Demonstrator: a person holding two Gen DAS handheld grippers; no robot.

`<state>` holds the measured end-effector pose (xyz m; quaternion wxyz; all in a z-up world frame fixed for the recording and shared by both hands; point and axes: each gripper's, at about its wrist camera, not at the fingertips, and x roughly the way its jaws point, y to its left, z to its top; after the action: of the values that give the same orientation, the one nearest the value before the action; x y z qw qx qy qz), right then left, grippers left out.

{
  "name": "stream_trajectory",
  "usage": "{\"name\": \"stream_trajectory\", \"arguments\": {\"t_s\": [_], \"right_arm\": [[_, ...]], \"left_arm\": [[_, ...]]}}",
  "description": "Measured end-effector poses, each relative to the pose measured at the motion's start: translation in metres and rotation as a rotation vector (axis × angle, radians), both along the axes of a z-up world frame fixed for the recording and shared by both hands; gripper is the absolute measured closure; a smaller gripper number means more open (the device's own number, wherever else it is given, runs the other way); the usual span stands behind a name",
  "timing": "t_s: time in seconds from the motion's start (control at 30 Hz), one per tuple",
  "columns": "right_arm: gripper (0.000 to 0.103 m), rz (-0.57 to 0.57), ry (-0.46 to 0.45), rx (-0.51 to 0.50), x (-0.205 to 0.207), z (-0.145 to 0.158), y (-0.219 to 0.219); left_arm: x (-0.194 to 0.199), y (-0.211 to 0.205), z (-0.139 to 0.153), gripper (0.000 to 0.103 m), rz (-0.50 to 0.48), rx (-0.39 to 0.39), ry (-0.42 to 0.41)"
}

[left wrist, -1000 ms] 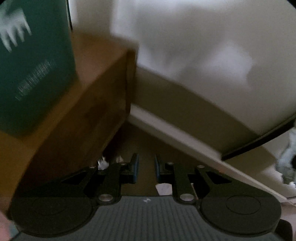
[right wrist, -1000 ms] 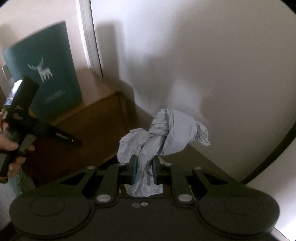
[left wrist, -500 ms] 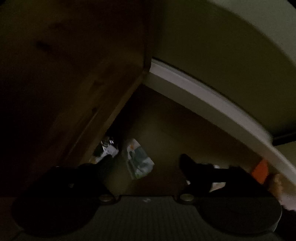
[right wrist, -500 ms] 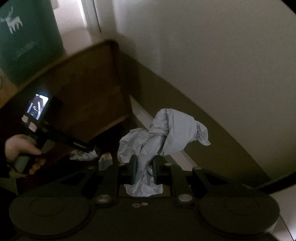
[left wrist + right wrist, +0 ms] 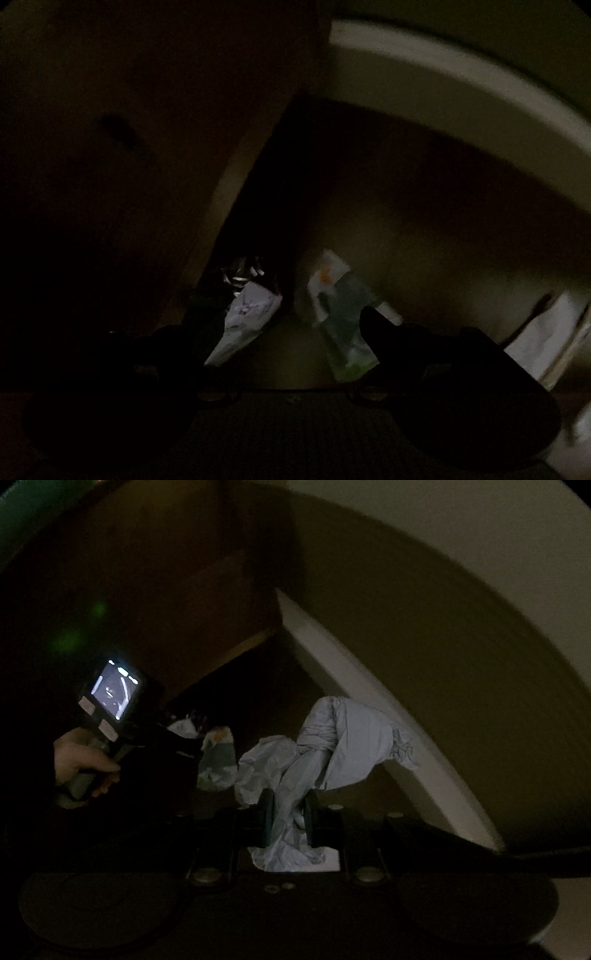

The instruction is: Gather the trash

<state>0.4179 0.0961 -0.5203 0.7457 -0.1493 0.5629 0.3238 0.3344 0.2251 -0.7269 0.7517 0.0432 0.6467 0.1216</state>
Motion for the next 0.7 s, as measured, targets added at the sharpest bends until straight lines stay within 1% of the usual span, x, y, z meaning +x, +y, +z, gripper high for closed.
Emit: {"name": "stream_trajectory", "arguments": {"t_s": [0.1, 0.2, 0.23, 0.4, 0.43, 0.47, 0.57, 0.63, 0.7], "right_arm": [[0.088, 0.011, 0.024, 0.004, 0.001, -0.010, 0.007], [0.088, 0.023, 0.040, 0.002, -0.007, -0.008, 0.025], [0.088, 0.023, 0.046, 0.000, -0.007, 0.002, 0.015], [0.088, 0.033, 0.075, -0.011, -0.012, 0.005, 0.020], [0.088, 0.035, 0.079, -0.012, -0.014, 0.006, 0.021], [0.088, 0.037, 0.082, -0.015, -0.016, 0.008, 0.021], [0.088, 0.036, 0.091, -0.015, -0.024, 0.006, 0.013], [0.088, 0.039, 0.092, -0.009, -0.025, 0.001, 0.010], [0.088, 0.044, 0.093, -0.008, -0.027, -0.002, 0.010]], "left_arm": [[-0.006, 0.001, -0.017, 0.023, -0.014, 0.010, 0.006], [-0.007, 0.009, -0.031, 0.023, 0.029, 0.007, 0.023], [-0.007, 0.011, -0.036, 0.023, 0.041, 0.005, 0.030], [-0.001, 0.013, -0.055, 0.022, 0.030, 0.025, 0.034], [0.000, 0.011, -0.056, 0.018, 0.017, 0.037, 0.027], [0.001, 0.007, -0.059, 0.016, 0.002, 0.034, 0.026], [0.004, -0.002, -0.070, 0.015, -0.030, 0.020, 0.047], [0.006, -0.003, -0.076, 0.015, -0.022, 0.024, 0.059], [0.008, 0.001, -0.082, 0.015, 0.010, 0.003, 0.070]]}}
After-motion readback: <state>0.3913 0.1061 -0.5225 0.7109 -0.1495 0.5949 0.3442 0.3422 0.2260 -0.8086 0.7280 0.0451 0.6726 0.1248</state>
